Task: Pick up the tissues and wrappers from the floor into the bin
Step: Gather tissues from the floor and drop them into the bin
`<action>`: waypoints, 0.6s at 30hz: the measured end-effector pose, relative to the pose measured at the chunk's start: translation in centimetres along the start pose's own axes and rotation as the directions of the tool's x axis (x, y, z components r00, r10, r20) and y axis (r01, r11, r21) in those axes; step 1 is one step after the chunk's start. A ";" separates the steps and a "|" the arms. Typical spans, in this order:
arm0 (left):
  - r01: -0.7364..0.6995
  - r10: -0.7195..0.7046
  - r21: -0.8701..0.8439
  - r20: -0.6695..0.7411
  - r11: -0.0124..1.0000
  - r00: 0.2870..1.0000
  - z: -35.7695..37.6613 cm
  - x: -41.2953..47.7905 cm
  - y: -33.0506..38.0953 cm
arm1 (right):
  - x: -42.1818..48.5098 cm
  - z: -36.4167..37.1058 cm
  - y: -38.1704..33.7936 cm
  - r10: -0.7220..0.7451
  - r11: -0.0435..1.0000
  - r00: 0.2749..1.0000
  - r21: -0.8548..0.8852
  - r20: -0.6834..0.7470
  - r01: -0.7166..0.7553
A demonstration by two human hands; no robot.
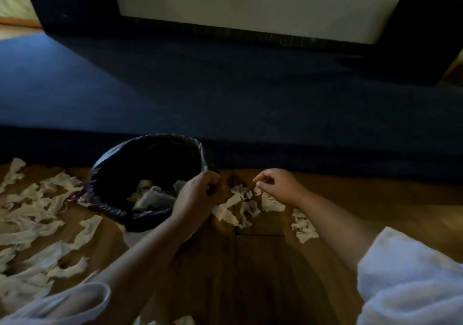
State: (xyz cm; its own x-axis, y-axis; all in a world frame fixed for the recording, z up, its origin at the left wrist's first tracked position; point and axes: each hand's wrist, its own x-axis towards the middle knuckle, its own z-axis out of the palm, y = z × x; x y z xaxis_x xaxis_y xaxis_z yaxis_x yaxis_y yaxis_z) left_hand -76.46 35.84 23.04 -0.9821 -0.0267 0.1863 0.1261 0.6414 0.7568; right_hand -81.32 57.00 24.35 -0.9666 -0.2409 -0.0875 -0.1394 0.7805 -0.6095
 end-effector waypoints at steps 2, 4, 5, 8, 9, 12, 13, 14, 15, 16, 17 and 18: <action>0.001 -0.004 0.044 0.072 0.999 0.997 4.2 0.7 0.3 | 1.1 -0.2 4.1 0.047 0.999 0.999 0.008 0.009 -0.047; 0.043 -0.056 0.096 0.143 0.994 0.988 8.3 1.6 0.1 | 3.1 -0.3 8.1 0.094 0.996 0.994 -0.010 0.051 -0.094; 0.063 -0.080 0.107 0.163 0.992 0.983 10.1 2.0 0.1 | 4.5 -0.4 9.9 0.124 0.992 0.991 -0.011 0.048 -0.124; 0.112 -0.130 0.114 0.166 0.987 0.977 14.8 3.1 -0.4 | 8.9 -0.2 14.1 0.213 0.969 0.977 0.125 0.010 -0.212; 0.124 -0.142 0.116 0.162 0.986 0.976 15.9 3.2 -0.5 | 10.0 0.2 15.0 0.247 0.955 0.969 0.161 0.022 -0.248; 0.239 -0.251 0.095 0.149 0.966 0.956 16.7 3.3 -0.1 | 12.3 1.0 16.3 0.192 0.963 0.971 0.161 0.140 -0.214; 0.276 -0.289 0.099 0.153 0.956 0.945 16.3 3.4 0.6 | 12.4 0.9 16.3 0.175 0.964 0.970 0.173 0.168 -0.204; 0.309 -0.328 0.129 0.162 0.942 0.931 15.5 3.6 1.3 | 12.4 0.5 16.3 0.163 0.960 0.969 0.196 0.184 -0.199; 0.334 -0.362 0.178 0.160 0.926 0.918 14.7 3.9 2.3 | 12.4 0.1 16.2 0.156 0.953 0.968 0.228 0.196 -0.200; 0.352 -0.388 0.227 0.142 0.908 0.911 13.8 4.2 3.2 | 12.4 -0.5 16.0 0.146 0.945 0.968 0.259 0.206 -0.198; 0.361 -0.402 0.269 0.115 0.893 0.908 13.0 4.7 4.0 | 12.4 -1.1 15.7 0.136 0.941 0.965 0.276 0.223 -0.196; 0.369 -0.411 0.302 0.087 0.879 0.907 12.5 5.5 4.8 | 12.7 -1.7 15.4 0.116 0.941 0.963 0.284 0.242 -0.185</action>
State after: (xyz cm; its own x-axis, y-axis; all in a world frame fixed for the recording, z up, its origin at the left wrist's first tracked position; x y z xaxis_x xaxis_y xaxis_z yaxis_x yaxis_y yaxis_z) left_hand -83.01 48.35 19.84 -0.9552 -0.2214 -0.1963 -0.2940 0.7856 0.5444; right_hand -96.11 66.99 15.20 -0.8952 -0.2811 -0.3460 0.1086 0.6154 -0.7807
